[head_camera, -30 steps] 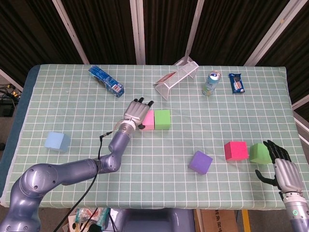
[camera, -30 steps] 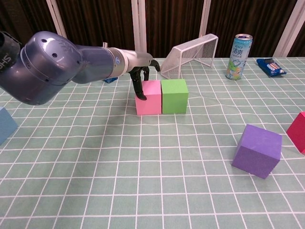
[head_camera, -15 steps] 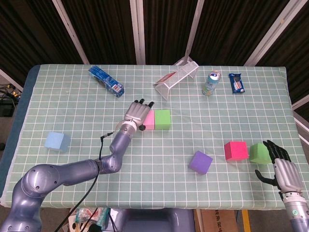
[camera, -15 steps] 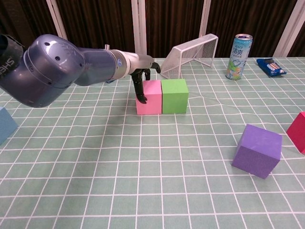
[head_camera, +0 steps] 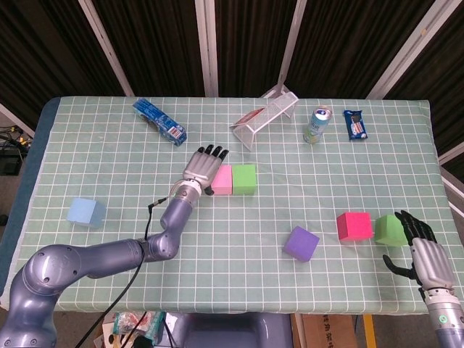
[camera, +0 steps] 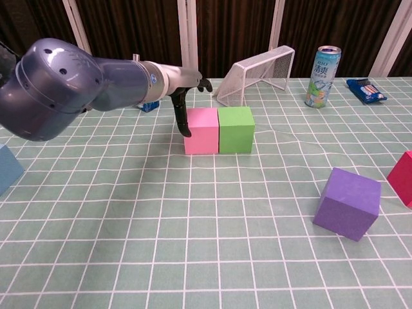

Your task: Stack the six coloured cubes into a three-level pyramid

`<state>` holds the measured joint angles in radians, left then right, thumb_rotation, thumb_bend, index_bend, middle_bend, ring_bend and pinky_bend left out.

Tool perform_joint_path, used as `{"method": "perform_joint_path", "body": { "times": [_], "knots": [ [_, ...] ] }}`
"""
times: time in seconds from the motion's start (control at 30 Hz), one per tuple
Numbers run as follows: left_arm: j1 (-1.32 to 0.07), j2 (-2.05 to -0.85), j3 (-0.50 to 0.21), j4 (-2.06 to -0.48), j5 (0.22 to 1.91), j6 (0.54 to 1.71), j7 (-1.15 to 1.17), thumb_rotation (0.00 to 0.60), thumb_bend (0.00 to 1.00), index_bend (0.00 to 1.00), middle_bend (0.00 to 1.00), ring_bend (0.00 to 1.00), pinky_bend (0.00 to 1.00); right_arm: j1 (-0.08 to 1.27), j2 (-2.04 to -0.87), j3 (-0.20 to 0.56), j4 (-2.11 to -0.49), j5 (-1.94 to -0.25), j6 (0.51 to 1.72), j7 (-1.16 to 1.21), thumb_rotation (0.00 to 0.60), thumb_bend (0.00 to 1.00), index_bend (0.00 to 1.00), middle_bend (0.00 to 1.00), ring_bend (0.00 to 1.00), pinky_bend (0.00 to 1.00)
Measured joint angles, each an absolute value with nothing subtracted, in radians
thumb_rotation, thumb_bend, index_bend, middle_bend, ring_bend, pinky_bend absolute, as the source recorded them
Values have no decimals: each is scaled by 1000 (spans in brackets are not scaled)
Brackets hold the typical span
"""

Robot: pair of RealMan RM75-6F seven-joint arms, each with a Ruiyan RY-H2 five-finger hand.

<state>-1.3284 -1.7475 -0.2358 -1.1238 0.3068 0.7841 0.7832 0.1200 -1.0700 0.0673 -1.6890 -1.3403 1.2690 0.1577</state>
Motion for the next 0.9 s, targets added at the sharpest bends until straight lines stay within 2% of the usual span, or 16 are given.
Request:
{"method": "perform_joint_path", "body": {
  "times": [0.27,0.43,0.53,0.67,0.9],
  "knots": [
    [-1289,-1653,-205,-1230,293,823,802,600,90,0,57,19,118,118,-1069,66,-1693,-1345,1273,159,600,330,0,0,0,0],
    [-1275,-1633,-184,-1236,282,844,820,600,115,0,57,19,118,117,-1070,66,-1695,-1346,1277,156,600,329,0,0,0,0],
    [-1274,-1637,-183,-1218,281,847,824,600,144,0,57,19,118,118,-1071,67,-1696,-1344,1275,154,600,329,0,0,0,0],
    [-1276,-1650,-186,-1192,288,851,826,600,234,0,58,19,118,119,-1072,67,-1696,-1342,1274,154,600,330,0,0,0,0],
    [-1285,-1698,-196,-1130,306,842,826,600,306,0,58,19,118,121,-1071,68,-1696,-1337,1267,160,600,329,0,0,0,0]
  ]
}}
